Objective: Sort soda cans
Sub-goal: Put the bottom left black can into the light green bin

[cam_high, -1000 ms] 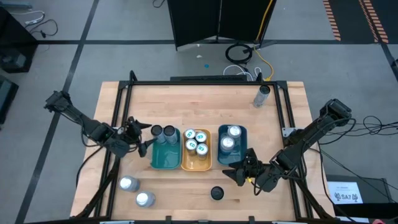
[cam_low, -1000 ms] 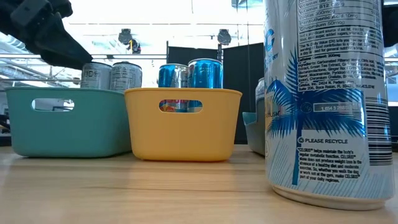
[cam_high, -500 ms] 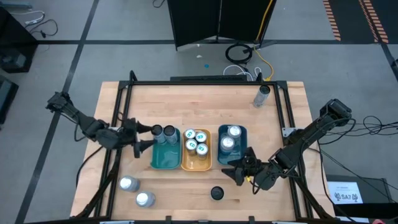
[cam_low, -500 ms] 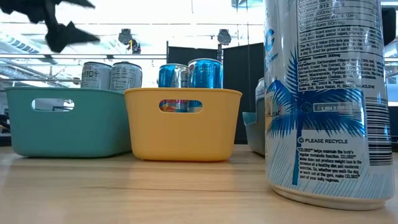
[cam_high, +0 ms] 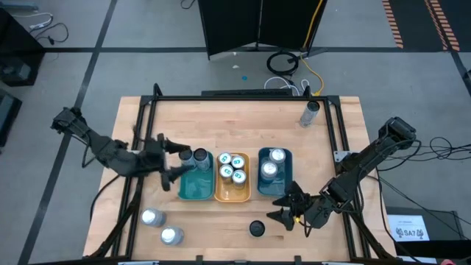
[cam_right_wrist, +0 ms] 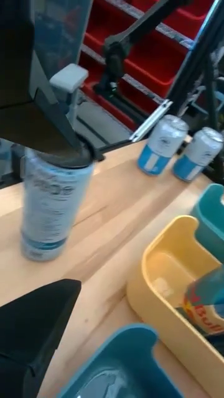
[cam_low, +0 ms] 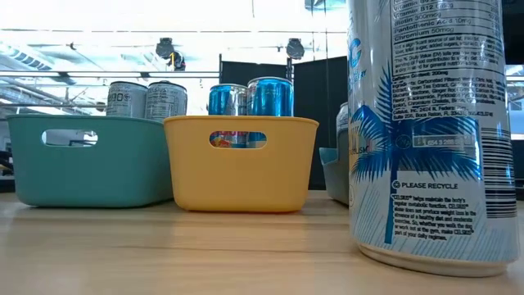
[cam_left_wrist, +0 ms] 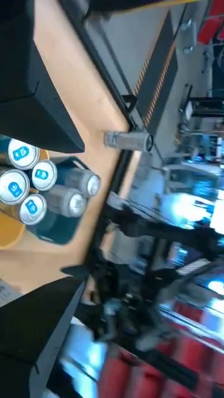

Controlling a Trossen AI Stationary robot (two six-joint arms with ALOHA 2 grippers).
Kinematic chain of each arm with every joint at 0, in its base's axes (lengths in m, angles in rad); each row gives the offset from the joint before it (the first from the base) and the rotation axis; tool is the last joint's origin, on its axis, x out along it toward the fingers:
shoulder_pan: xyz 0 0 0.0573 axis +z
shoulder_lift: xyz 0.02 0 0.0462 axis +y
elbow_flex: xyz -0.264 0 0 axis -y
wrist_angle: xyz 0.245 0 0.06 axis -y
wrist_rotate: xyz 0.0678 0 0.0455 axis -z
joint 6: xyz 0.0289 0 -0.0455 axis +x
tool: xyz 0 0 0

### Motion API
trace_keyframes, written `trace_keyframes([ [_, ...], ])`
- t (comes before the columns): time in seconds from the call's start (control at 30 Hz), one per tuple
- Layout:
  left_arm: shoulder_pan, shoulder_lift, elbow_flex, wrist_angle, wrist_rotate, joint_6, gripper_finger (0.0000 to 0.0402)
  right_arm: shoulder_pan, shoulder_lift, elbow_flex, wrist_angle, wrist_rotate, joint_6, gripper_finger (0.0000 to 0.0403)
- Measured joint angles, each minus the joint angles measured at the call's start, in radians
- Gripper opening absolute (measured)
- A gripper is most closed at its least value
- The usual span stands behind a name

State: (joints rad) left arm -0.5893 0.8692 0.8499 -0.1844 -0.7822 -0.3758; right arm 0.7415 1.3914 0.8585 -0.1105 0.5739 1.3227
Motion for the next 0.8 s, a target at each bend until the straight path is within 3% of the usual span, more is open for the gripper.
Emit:
trace_keyframes([
  [0.2, 0.001, 0.309, 0.390, -0.238, 0.018, 0.043, 0.0350, 0.054, 0.000, 0.000, -0.049, 0.000, 0.034, 0.0331],
  [0.47, 0.040, 0.619, 0.849, -0.477, 0.271, 0.043, 0.0350, 0.162, -0.011, 0.000, -0.180, -0.005, 0.141, 0.0331],
  [0.67, 0.080, 0.831, 1.095, -0.690, 0.407, 0.041, 0.0350, 0.239, -0.013, 0.000, -0.255, -0.005, 0.231, 0.0331],
  [0.8, 0.107, 0.964, 1.191, -0.724, 0.500, 0.042, 0.0350, 0.278, -0.013, 0.000, -0.278, -0.005, 0.262, 0.0331],
])
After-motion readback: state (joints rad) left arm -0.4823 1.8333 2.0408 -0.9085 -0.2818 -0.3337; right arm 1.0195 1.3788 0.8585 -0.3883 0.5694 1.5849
